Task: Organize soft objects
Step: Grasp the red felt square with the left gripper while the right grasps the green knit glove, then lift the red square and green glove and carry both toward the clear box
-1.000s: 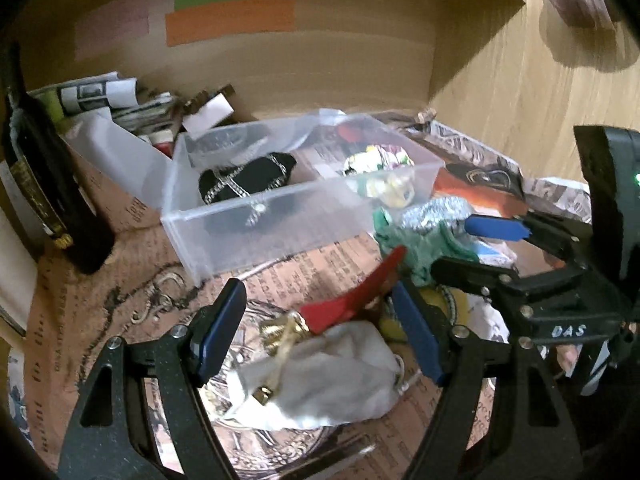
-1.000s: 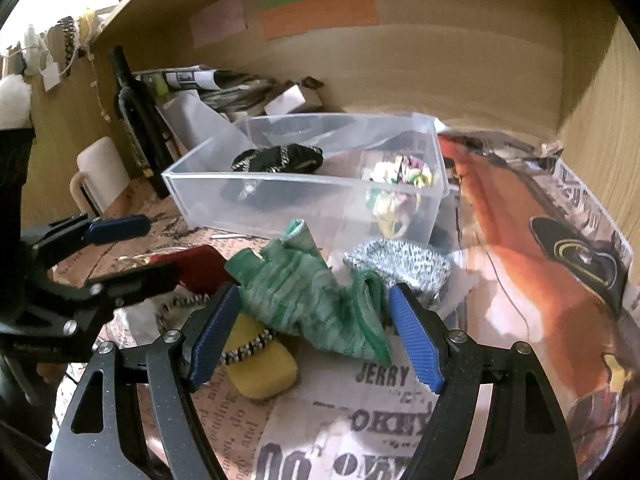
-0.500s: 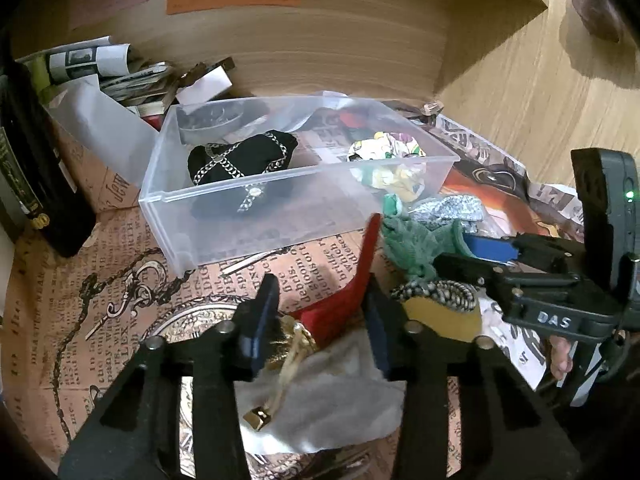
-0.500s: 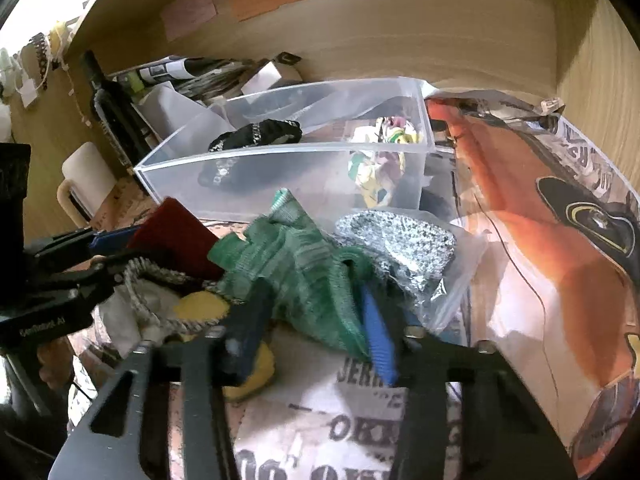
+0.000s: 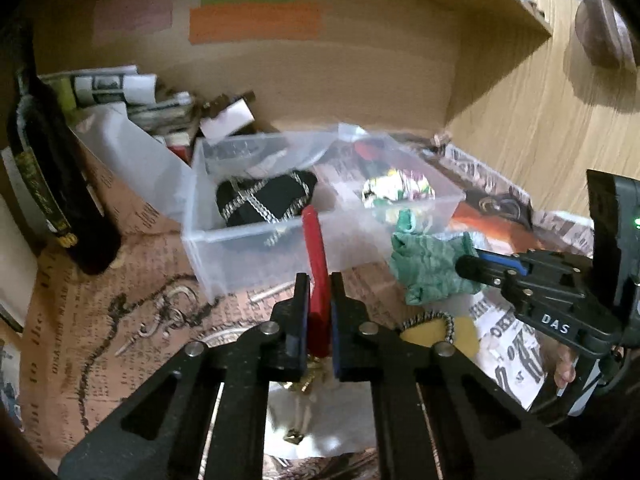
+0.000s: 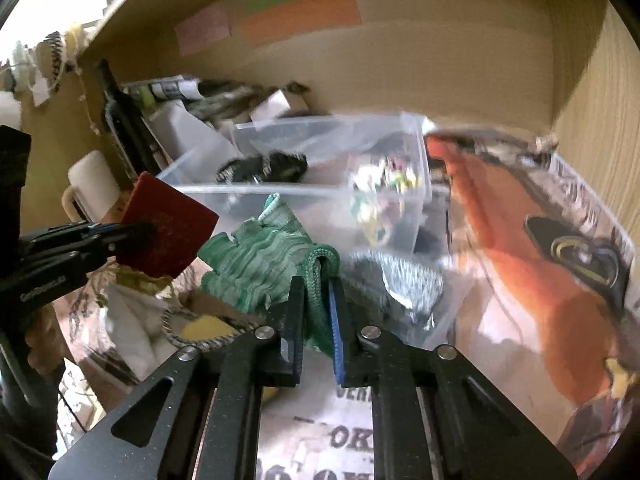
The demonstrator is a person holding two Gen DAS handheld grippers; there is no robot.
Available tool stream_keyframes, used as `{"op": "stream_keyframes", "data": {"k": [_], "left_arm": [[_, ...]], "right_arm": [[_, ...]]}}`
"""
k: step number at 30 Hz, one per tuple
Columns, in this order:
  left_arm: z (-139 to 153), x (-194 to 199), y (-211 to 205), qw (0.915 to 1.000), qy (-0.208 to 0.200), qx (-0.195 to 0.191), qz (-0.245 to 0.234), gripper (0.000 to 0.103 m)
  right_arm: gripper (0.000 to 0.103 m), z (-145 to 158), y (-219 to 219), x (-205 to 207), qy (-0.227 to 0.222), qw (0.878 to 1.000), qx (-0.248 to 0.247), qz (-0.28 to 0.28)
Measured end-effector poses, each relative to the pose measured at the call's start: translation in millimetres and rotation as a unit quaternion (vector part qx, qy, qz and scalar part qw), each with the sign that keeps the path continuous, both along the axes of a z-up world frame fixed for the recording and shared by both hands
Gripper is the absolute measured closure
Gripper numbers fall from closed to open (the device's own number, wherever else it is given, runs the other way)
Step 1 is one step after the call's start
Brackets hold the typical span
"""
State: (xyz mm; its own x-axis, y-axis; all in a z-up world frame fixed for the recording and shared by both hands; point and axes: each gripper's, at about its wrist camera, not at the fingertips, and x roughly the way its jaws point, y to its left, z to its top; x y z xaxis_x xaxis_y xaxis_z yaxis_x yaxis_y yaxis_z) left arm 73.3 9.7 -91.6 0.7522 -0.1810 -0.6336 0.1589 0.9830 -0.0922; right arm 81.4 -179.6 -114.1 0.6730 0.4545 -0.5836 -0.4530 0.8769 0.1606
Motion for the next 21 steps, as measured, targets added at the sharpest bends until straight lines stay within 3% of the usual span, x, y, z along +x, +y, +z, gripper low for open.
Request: {"op": "stream_keyframes", "data": {"k": [10,15,17,19,21], "left_arm": [[45.5,-10.4,16.8,0.9969,-0.074,-0.017,0.023,0.096],[47.3,-4.6,19.2,0.9974,-0.067,-0.019,0.015,0.094],[40.9,-0.9,17.7,0.9985,-0.049,-0.021,0.004,0.085],[31.5,5.3,14.8,0.9993,-0.027,-0.026,-0.005,0.062],[22.5,9.3,9.6,0.9995,-0.01,-0.027,-0.01,0.045]], "right_arm": [[0.093,44.7,3.1,-8.0,-0.068,0.997,0.025,0.007],[0.093,51.1,0.8,-2.9,-0.078,0.996,0.035,0.004],[0.093,50.1,-0.5,-1.9,-0.077,0.996,0.034,0.001],[0.093,48.7,-2.6,-0.8,-0.075,0.997,0.034,-0.003],[0.093,46.9,-6.0,0.4,-0.071,0.997,0.037,-0.006]]}}
